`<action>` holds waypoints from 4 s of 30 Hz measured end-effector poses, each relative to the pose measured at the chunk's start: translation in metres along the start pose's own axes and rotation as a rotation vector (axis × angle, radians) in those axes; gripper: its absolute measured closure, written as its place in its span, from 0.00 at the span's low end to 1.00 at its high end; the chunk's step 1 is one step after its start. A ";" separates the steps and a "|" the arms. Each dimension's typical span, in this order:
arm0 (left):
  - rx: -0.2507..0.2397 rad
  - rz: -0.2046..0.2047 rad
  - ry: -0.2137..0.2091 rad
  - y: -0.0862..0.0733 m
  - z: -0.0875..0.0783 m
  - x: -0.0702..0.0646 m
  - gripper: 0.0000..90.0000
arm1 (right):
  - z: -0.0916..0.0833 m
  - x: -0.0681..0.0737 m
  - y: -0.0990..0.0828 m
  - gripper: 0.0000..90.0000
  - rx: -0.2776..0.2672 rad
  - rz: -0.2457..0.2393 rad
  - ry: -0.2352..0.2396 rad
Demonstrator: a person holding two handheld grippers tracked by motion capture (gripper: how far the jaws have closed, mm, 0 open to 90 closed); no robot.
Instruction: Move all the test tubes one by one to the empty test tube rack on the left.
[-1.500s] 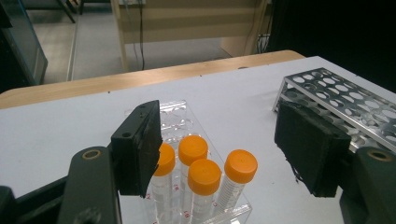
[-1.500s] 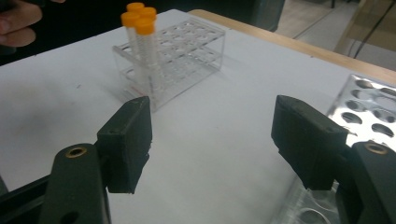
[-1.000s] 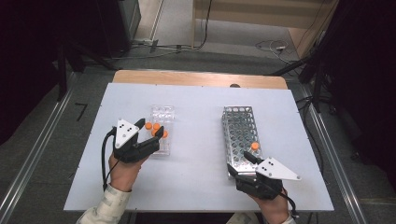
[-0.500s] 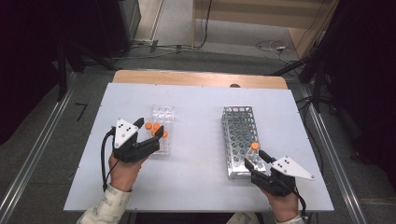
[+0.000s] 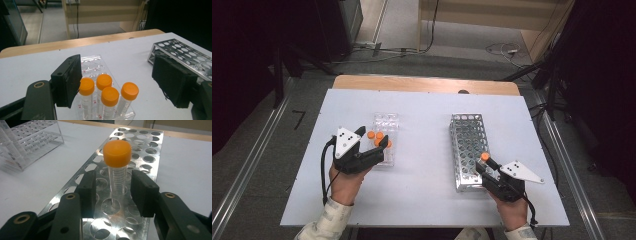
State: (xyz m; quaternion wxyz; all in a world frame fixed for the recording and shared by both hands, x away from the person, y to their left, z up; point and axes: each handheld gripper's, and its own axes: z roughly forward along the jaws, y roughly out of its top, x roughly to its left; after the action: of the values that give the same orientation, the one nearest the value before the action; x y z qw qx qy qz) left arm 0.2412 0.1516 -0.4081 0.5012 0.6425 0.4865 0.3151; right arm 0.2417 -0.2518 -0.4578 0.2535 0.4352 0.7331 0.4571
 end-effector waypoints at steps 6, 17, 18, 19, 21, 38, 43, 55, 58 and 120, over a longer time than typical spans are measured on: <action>0.001 -0.003 -0.003 0.000 0.000 0.000 0.27 | 0.006 0.001 0.000 0.70 -0.001 -0.010 -0.014; 0.004 0.000 -0.003 -0.001 0.001 -0.001 0.27 | 0.006 -0.001 0.003 0.79 -0.018 -0.010 -0.039; 0.003 0.000 -0.004 -0.001 0.001 -0.001 0.27 | 0.006 -0.001 0.004 0.79 -0.023 -0.015 -0.040; -0.001 -0.003 -0.006 -0.001 0.001 -0.001 0.27 | 0.005 -0.001 0.005 0.79 -0.025 -0.014 -0.044; -0.001 -0.003 -0.005 0.000 0.000 -0.001 0.27 | 0.004 -0.001 0.009 0.79 -0.030 -0.012 -0.043; -0.003 -0.002 -0.006 0.000 0.000 -0.001 0.27 | -0.027 0.007 0.040 0.80 -0.103 -0.045 -0.051; -0.005 -0.002 -0.008 0.000 0.000 -0.002 0.27 | -0.032 0.011 0.045 0.80 -0.123 -0.044 -0.032; -0.008 0.003 -0.021 0.001 -0.001 -0.007 0.27 | -0.022 0.034 0.048 0.80 -0.113 -0.071 0.063; -0.006 0.007 -0.021 0.001 -0.001 -0.007 0.27 | -0.018 0.040 0.048 0.80 -0.109 -0.080 0.079; 0.059 0.135 -0.362 -0.009 0.000 -0.075 0.55 | 0.047 0.127 0.044 0.80 0.000 -0.209 0.302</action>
State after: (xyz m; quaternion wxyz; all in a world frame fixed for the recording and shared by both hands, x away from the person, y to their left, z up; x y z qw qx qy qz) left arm 0.2140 0.0808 -0.4102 0.5392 0.7341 0.3534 0.2130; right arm 0.2332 -0.1107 -0.4364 0.1867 0.2830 0.8042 0.4882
